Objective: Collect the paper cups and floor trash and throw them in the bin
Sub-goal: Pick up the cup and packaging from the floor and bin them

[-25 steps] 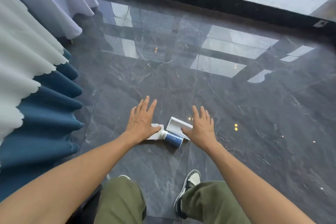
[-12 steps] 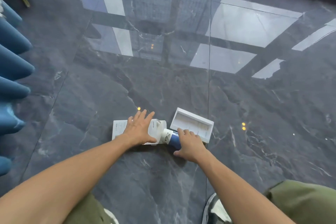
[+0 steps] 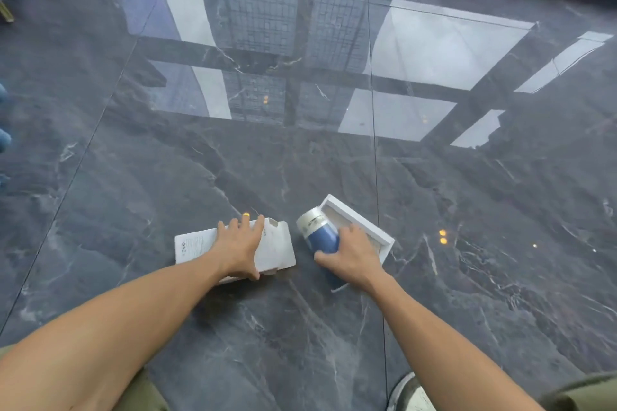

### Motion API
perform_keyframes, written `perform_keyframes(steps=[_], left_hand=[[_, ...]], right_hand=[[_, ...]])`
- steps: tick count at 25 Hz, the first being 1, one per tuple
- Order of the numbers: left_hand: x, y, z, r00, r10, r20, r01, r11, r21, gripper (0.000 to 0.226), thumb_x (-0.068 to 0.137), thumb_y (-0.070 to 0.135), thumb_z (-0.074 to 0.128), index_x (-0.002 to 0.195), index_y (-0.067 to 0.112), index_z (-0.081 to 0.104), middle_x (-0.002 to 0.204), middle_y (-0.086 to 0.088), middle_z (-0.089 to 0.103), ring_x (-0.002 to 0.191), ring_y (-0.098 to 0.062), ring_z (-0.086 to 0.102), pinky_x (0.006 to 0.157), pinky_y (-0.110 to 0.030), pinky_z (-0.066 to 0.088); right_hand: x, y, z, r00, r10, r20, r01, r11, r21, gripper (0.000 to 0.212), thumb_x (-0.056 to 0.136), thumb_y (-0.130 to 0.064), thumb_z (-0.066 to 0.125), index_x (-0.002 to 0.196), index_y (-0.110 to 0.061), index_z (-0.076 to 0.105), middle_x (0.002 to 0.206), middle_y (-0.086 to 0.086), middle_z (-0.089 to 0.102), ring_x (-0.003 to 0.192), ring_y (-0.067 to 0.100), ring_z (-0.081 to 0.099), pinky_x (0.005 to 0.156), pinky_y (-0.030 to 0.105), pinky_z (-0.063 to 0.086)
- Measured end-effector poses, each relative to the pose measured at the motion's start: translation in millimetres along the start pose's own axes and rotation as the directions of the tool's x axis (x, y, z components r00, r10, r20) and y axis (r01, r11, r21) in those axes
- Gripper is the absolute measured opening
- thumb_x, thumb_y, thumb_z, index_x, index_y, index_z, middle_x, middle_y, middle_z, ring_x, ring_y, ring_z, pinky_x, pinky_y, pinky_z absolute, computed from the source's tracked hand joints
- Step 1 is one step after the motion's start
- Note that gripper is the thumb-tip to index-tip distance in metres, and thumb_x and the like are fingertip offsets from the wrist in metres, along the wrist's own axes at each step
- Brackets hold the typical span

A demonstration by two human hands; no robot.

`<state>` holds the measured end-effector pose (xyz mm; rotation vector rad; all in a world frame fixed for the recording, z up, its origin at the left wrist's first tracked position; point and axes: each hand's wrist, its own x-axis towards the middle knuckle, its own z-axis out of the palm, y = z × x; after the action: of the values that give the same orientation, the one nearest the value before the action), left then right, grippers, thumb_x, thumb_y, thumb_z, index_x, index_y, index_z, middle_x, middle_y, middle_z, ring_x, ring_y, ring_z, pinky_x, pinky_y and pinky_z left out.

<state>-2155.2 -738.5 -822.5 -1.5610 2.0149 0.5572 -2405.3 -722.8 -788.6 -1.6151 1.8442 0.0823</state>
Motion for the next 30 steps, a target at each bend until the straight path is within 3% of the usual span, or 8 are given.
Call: perform_keyframes(steps=[4,8,13,19,21,25,28,30], left_hand=[[1.0,-24.9,-27.3,0.984,-0.149,-0.096,0.131,0.976,-0.173,0.133,0.056,0.075,0.068,0.16,0.018,0.008,0.144,-0.017,0.038,0.129,-0.038,0.046,0.107,-0.051,0.038],[4.6,-13.5,-43.0,0.968,-0.033,-0.248,-0.038,0.96,-0.279,0.127,0.055,0.07,0.066,0.159,0.022,0.01,0.134,-0.01,0.042,0.122,-0.036,0.048,0.105,-0.05,0.04],[25.7,37.3,-53.8,0.892,0.307,-0.332,-0.365,0.922,-0.128,0.128,0.055,0.067,0.068,0.162,0.022,0.013,0.146,-0.004,0.041,0.13,-0.031,0.047,0.112,-0.046,0.037],[62.0,83.8,-75.5,0.802,0.501,-0.325,-0.506,0.859,0.076,0.125,0.061,0.063,0.076,0.16,0.012,0.018,0.161,-0.005,0.033,0.145,-0.027,0.036,0.12,-0.043,0.026],[74.5,100.2,-77.8,0.8,0.539,-0.263,-0.53,0.841,0.109,0.127,0.061,0.064,0.078,0.161,0.014,0.017,0.16,-0.007,0.033,0.145,-0.027,0.035,0.121,-0.043,0.026],[96.4,131.9,-76.3,0.826,0.542,-0.156,-0.533,0.84,0.101,0.128,0.06,0.074,0.078,0.16,0.021,0.019,0.143,-0.008,0.045,0.132,-0.029,0.045,0.112,-0.046,0.037],[109.7,151.2,-75.2,0.835,0.536,-0.122,-0.539,0.842,0.004,0.123,0.067,0.073,0.077,0.159,0.013,0.02,0.146,-0.008,0.047,0.132,-0.031,0.049,0.108,-0.046,0.042],[116.5,158.2,-75.7,0.861,0.501,-0.084,-0.508,0.848,-0.149,0.098,0.078,0.066,0.075,0.149,0.012,0.036,0.147,-0.011,0.046,0.13,-0.031,0.051,0.107,-0.044,0.044]], right_hand=[[22.5,29.7,-18.8,0.913,0.391,-0.114,-0.27,0.791,0.549,0.06,0.062,-0.063,0.067,0.099,-0.017,0.06,0.103,0.007,0.066,0.083,0.024,0.069,0.076,0.044,0.06],[32.2,69.1,-10.2,0.842,0.531,-0.1,-0.354,0.681,0.641,0.075,0.06,-0.072,0.063,0.109,-0.015,0.06,0.11,0.009,0.063,0.098,0.032,0.067,0.087,0.054,0.059],[16.6,87.9,-6.6,0.858,0.51,-0.053,-0.342,0.646,0.683,0.062,0.064,-0.066,0.065,0.104,-0.019,0.055,0.111,0.009,0.062,0.095,0.028,0.068,0.083,0.05,0.06],[-4.2,124.8,-17.1,0.812,0.584,0.013,-0.334,0.446,0.83,0.067,0.067,-0.056,0.066,0.117,-0.013,0.053,0.108,0.011,0.068,0.092,0.029,0.071,0.086,0.049,0.061],[-10.6,136.9,-19.0,0.837,0.544,0.057,-0.305,0.378,0.874,0.072,0.063,-0.058,0.065,0.12,-0.015,0.057,0.111,0.011,0.071,0.094,0.03,0.072,0.089,0.05,0.06],[-28.1,146.3,-22.3,0.892,0.412,0.188,-0.268,0.144,0.953,0.036,0.088,-0.042,0.064,0.113,-0.015,0.069,0.104,0.014,0.077,0.089,0.032,0.073,0.089,0.048,0.057],[-32.9,151.6,-20.3,0.908,0.329,0.259,-0.279,0.014,0.96,0.05,0.086,-0.045,0.066,0.12,-0.009,0.069,0.103,0.018,0.077,0.082,0.031,0.073,0.081,0.043,0.056],[-31.9,150.0,-14.5,0.911,0.306,0.275,-0.278,-0.036,0.96,0.052,0.085,-0.046,0.066,0.119,-0.008,0.069,0.099,0.018,0.077,0.079,0.03,0.073,0.081,0.042,0.055]])
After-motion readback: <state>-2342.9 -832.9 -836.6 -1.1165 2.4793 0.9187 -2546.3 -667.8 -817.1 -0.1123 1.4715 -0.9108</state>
